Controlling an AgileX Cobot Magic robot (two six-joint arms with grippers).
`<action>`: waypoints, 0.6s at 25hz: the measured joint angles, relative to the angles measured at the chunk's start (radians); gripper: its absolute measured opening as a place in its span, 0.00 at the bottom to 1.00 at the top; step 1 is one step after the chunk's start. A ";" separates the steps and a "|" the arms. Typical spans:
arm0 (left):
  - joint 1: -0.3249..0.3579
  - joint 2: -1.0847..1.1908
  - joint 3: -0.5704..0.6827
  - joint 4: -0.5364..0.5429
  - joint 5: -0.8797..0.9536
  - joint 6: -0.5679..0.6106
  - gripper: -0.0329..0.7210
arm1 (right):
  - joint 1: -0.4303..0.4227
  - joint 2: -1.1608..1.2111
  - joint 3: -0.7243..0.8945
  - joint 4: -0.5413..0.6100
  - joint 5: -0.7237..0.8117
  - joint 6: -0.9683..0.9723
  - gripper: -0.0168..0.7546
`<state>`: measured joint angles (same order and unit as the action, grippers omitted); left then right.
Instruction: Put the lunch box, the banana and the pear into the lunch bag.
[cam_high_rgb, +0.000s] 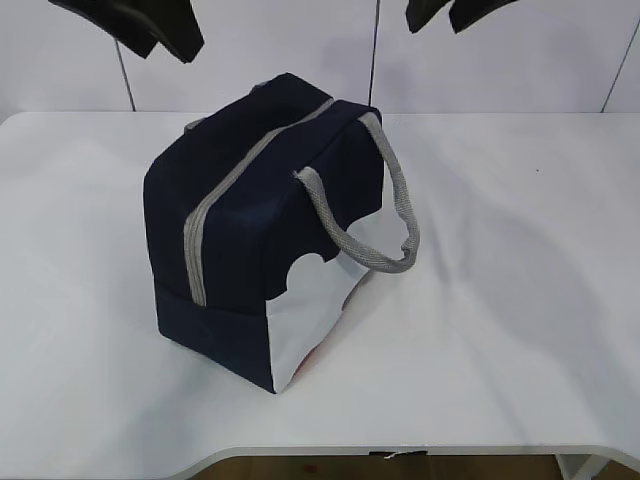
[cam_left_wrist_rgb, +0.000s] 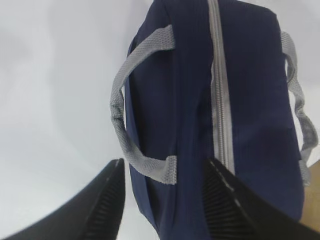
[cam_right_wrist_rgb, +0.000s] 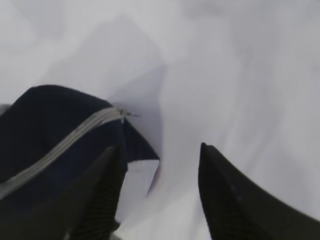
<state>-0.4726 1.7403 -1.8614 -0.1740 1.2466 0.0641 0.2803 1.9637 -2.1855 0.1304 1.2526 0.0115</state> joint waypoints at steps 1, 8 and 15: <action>0.000 -0.008 0.000 0.000 0.000 -0.001 0.55 | 0.000 -0.032 0.047 0.006 0.000 0.000 0.55; 0.000 -0.153 0.111 0.014 0.002 -0.006 0.55 | 0.000 -0.310 0.390 0.008 0.000 -0.022 0.55; 0.000 -0.295 0.199 0.069 0.006 -0.006 0.51 | 0.000 -0.566 0.657 0.006 0.002 -0.054 0.55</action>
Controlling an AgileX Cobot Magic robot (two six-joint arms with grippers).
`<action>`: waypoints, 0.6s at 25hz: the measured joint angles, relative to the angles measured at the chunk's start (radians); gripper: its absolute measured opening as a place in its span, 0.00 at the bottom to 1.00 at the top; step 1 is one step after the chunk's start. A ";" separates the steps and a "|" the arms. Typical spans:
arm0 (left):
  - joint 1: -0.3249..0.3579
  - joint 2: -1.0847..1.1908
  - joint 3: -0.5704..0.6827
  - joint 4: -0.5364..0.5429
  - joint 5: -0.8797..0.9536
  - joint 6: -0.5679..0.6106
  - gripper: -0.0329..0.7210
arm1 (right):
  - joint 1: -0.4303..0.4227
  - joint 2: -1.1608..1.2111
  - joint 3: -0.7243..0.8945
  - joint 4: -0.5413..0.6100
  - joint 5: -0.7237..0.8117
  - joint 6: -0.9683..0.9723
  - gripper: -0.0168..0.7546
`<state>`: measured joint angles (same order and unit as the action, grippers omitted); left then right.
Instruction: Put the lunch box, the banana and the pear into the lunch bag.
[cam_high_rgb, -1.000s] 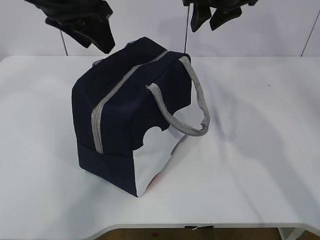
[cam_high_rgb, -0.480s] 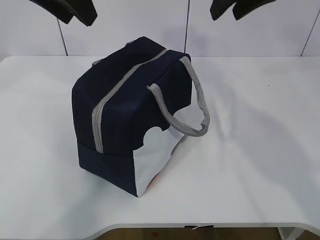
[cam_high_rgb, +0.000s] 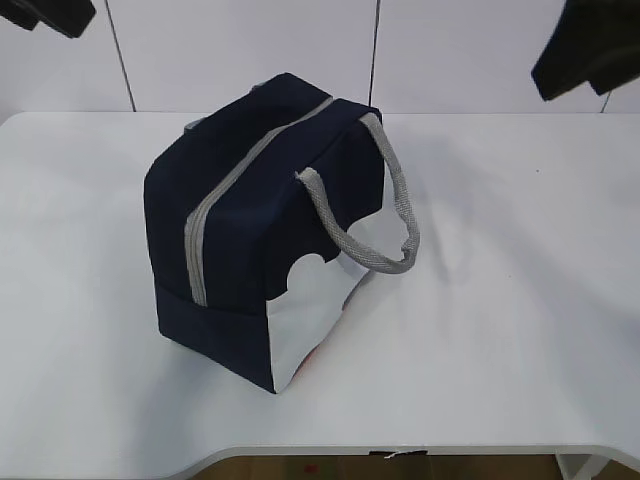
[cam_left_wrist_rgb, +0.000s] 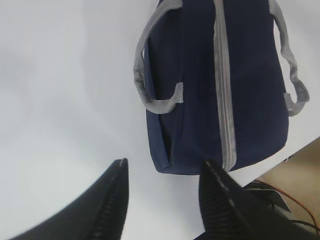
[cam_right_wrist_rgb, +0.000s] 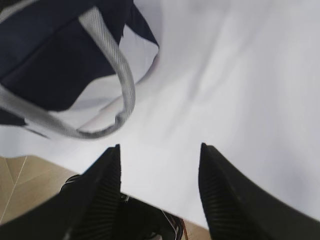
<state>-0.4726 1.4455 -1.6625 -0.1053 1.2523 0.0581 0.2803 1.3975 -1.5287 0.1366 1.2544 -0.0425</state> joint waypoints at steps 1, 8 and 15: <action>0.000 -0.011 0.001 0.000 0.000 0.000 0.50 | 0.000 -0.028 0.025 0.000 0.000 0.000 0.55; 0.000 -0.141 0.039 -0.012 0.002 0.000 0.49 | 0.000 -0.256 0.211 0.000 0.000 -0.005 0.55; 0.000 -0.344 0.192 0.032 0.004 0.000 0.43 | 0.000 -0.454 0.335 0.000 0.002 -0.005 0.55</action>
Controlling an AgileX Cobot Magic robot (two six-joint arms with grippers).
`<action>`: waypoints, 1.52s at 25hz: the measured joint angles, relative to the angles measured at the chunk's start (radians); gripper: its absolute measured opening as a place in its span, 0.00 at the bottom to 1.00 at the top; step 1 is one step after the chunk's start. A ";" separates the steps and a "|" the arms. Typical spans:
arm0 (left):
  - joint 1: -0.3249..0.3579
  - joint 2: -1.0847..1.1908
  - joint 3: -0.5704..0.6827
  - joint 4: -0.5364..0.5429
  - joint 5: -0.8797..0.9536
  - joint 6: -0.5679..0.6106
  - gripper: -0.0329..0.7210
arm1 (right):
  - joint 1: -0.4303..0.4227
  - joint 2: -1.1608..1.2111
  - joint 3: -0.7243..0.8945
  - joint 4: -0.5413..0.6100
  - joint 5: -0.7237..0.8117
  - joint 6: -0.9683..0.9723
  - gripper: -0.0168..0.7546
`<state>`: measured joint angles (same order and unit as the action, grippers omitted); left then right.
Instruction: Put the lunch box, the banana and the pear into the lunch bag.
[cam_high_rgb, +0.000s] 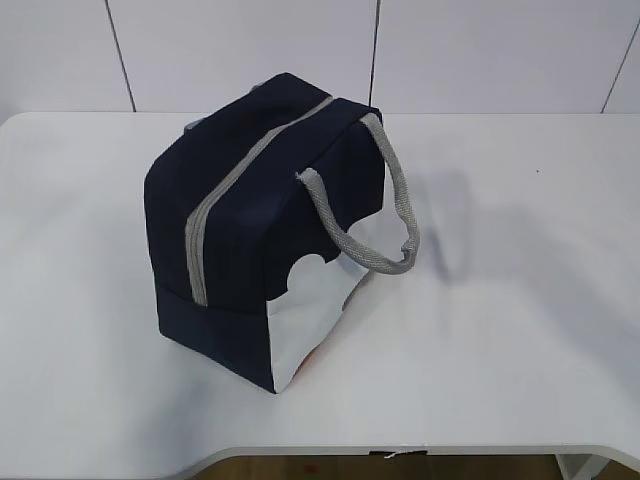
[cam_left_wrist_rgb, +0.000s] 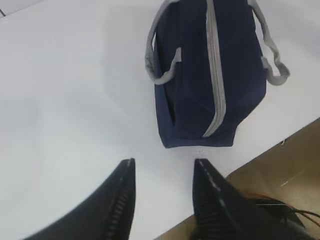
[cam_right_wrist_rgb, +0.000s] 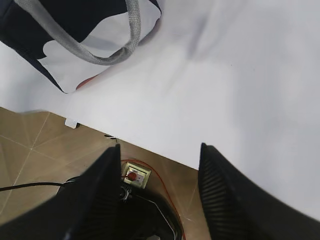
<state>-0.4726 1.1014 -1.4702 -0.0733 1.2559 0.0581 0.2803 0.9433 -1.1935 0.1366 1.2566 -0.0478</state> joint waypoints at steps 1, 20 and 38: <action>0.000 -0.025 0.024 0.009 0.000 0.000 0.43 | 0.000 -0.027 0.015 0.000 0.000 0.000 0.55; 0.000 -0.597 0.536 0.026 0.007 0.002 0.37 | 0.000 -0.513 0.335 -0.045 0.011 -0.003 0.55; 0.000 -1.057 0.893 0.026 -0.107 0.002 0.37 | 0.000 -0.907 0.655 -0.063 -0.002 -0.064 0.54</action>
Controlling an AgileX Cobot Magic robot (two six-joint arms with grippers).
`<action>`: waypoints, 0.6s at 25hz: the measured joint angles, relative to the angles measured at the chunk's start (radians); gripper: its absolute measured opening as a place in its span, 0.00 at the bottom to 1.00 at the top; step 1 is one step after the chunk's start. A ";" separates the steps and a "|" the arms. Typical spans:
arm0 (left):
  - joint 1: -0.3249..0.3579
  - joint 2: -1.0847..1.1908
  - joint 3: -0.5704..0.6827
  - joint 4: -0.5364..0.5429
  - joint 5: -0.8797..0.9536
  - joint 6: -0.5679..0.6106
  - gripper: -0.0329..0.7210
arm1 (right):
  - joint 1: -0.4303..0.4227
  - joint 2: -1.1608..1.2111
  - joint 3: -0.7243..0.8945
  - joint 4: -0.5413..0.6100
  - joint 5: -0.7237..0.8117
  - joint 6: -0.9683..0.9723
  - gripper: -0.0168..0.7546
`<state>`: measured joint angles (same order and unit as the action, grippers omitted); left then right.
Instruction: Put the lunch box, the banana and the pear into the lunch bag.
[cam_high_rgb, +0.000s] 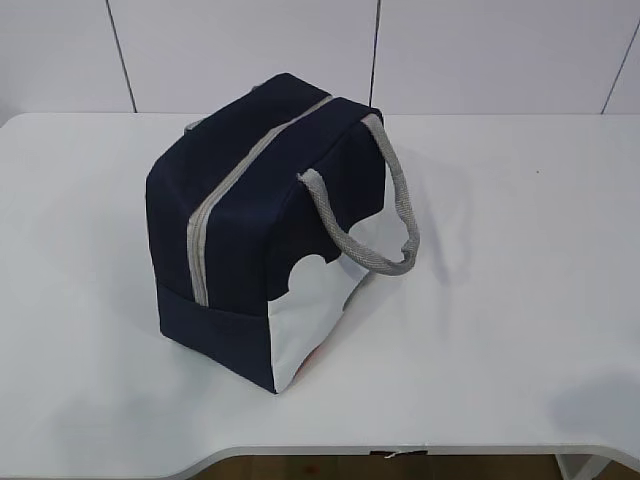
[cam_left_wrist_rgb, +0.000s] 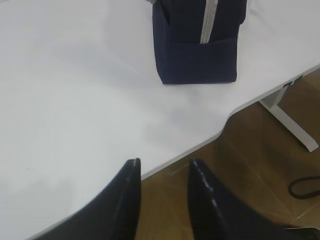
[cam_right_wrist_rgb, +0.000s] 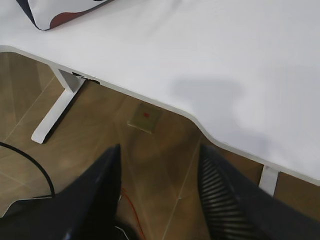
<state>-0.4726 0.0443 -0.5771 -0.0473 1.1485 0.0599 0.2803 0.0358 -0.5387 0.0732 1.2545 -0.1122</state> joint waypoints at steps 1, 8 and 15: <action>0.000 -0.009 0.011 0.000 -0.006 0.000 0.37 | 0.000 -0.024 0.013 -0.005 -0.007 -0.001 0.54; 0.000 -0.023 0.054 -0.006 -0.031 0.000 0.36 | 0.000 -0.052 0.039 -0.027 -0.073 -0.002 0.54; 0.000 -0.023 0.054 0.040 -0.031 0.000 0.36 | 0.000 -0.052 0.048 -0.028 -0.094 -0.003 0.54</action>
<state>-0.4726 0.0218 -0.5230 -0.0070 1.1172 0.0599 0.2803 -0.0159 -0.4903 0.0448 1.1606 -0.1153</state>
